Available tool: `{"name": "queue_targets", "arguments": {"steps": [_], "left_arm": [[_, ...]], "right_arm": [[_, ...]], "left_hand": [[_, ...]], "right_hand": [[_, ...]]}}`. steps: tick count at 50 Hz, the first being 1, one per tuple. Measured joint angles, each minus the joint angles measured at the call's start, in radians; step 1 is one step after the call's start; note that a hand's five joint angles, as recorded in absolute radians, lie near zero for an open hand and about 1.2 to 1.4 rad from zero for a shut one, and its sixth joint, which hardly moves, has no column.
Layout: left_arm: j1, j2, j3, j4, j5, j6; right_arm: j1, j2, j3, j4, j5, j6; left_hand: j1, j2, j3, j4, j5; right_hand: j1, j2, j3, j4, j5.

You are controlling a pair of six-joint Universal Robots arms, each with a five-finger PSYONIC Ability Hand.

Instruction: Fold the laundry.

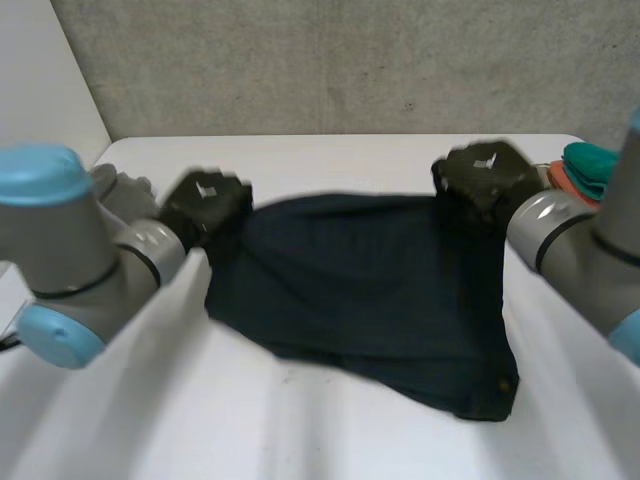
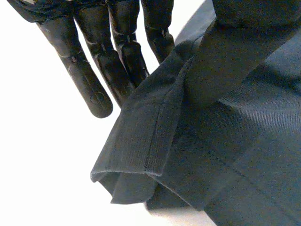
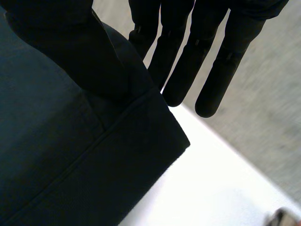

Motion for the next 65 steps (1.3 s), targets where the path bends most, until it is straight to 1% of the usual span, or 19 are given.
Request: {"name": "queue_targets", "arguments": {"steps": [9,15,19,23,28,34,38,40,41,47,51,55,56,57,58,59,60,62,65], "left_arm": [[0.002,0.359,0.024,-0.069,-0.018,-0.016],[-0.003,0.522,0.110,-0.175,-0.010,-0.062],[-0.001,0.579,0.172,-0.228,-0.004,-0.111],[0.000,0.614,0.223,-0.253,-0.001,-0.169],[-0.002,0.646,0.259,-0.254,0.000,-0.209],[0.007,0.653,0.282,-0.246,0.002,-0.217],[0.012,0.574,0.290,-0.239,0.004,-0.215],[0.014,0.506,0.298,-0.235,0.005,-0.212],[0.015,0.437,0.309,-0.228,0.005,-0.210],[0.017,0.166,0.376,-0.166,0.003,-0.205],[0.021,-0.059,0.481,-0.050,-0.005,-0.204],[0.034,-0.233,0.604,0.074,-0.014,-0.205],[0.037,-0.265,0.632,0.100,-0.015,-0.205],[0.041,-0.297,0.661,0.125,-0.017,-0.205],[0.042,-0.317,0.681,0.142,-0.018,-0.205],[0.043,-0.334,0.699,0.157,-0.019,-0.205],[0.044,-0.357,0.723,0.178,-0.022,-0.206],[0.043,-0.378,0.749,0.200,-0.027,-0.206],[0.039,-0.389,0.759,0.214,-0.037,-0.206]], "right_arm": [[0.003,-0.188,-0.089,0.081,0.016,-0.117],[-0.002,-0.347,-0.194,0.185,0.017,-0.146],[-0.005,-0.435,-0.255,0.239,0.013,-0.147],[-0.006,-0.484,-0.312,0.277,0.012,-0.144],[-0.004,-0.493,-0.351,0.288,0.016,-0.143],[-0.002,-0.468,-0.370,0.288,0.019,-0.142],[-0.001,-0.396,-0.377,0.286,0.020,-0.141],[0.003,-0.316,-0.387,0.283,0.022,-0.139],[0.005,-0.254,-0.398,0.280,0.024,-0.136],[0.017,-0.039,-0.455,0.240,0.052,-0.130],[0.042,0.174,-0.537,0.085,0.138,-0.131],[0.065,0.330,-0.584,-0.159,0.197,-0.130],[0.070,0.359,-0.588,-0.225,0.205,-0.129],[0.074,0.383,-0.590,-0.283,0.209,-0.128],[0.078,0.407,-0.591,-0.346,0.210,-0.128],[0.081,0.425,-0.590,-0.393,0.209,-0.129],[0.086,0.449,-0.589,-0.460,0.205,-0.129],[0.090,0.476,-0.587,-0.536,0.196,-0.131],[0.093,0.494,-0.579,-0.584,0.185,-0.132]], "left_hand": [[0.000,0.001,0.003,0.000,0.000],[0.000,0.003,0.006,0.001,0.000],[0.000,0.004,0.006,0.004,0.000],[0.000,0.004,0.007,0.004,0.000],[0.000,0.004,0.007,0.004,0.000],[0.000,0.004,0.007,0.004,0.000],[0.000,0.004,0.007,0.004,0.000],[0.000,0.004,0.007,0.004,0.000],[0.000,0.004,0.007,0.004,0.000],[0.000,0.004,0.007,0.005,0.000],[0.000,0.004,0.007,0.005,0.000],[0.000,0.004,0.007,0.004,0.000],[-0.046,-0.061,-0.056,-0.062,-0.035],[-0.243,-0.262,-0.255,-0.242,-0.207],[-0.415,-0.411,-0.378,-0.389,-0.353],[-0.415,-0.411,-0.378,-0.389,-0.353],[-0.818,-0.770,-0.734,-0.754,-0.716],[-0.952,-0.944,-0.922,-0.942,-0.886],[-0.956,-0.989,-0.974,-0.993,-0.925]], "right_hand": [[0.000,0.000,0.000,0.000,0.000],[0.000,0.000,0.000,0.001,0.000],[0.000,0.000,0.000,0.001,0.000],[0.000,0.000,0.001,0.001,0.000],[0.000,0.000,0.004,0.001,0.001],[0.000,0.000,0.005,0.001,0.001],[0.000,0.000,0.005,0.001,0.001],[0.000,0.000,0.005,0.001,0.001],[0.000,0.000,0.005,0.001,0.001],[0.000,0.000,0.005,0.001,0.001],[0.000,0.001,0.005,0.003,0.001],[-0.011,-0.027,-0.019,-0.021,-0.020],[-0.133,-0.168,-0.148,-0.152,-0.144],[-0.272,-0.311,-0.285,-0.288,-0.284],[-0.454,-0.498,-0.484,-0.485,-0.490],[-0.535,-0.579,-0.562,-0.564,-0.574],[-0.755,-0.809,-0.788,-0.791,-0.804],[-0.881,-0.948,-0.941,-0.944,-0.937],[-0.886,-0.968,-0.976,-0.982,-0.958]]}}
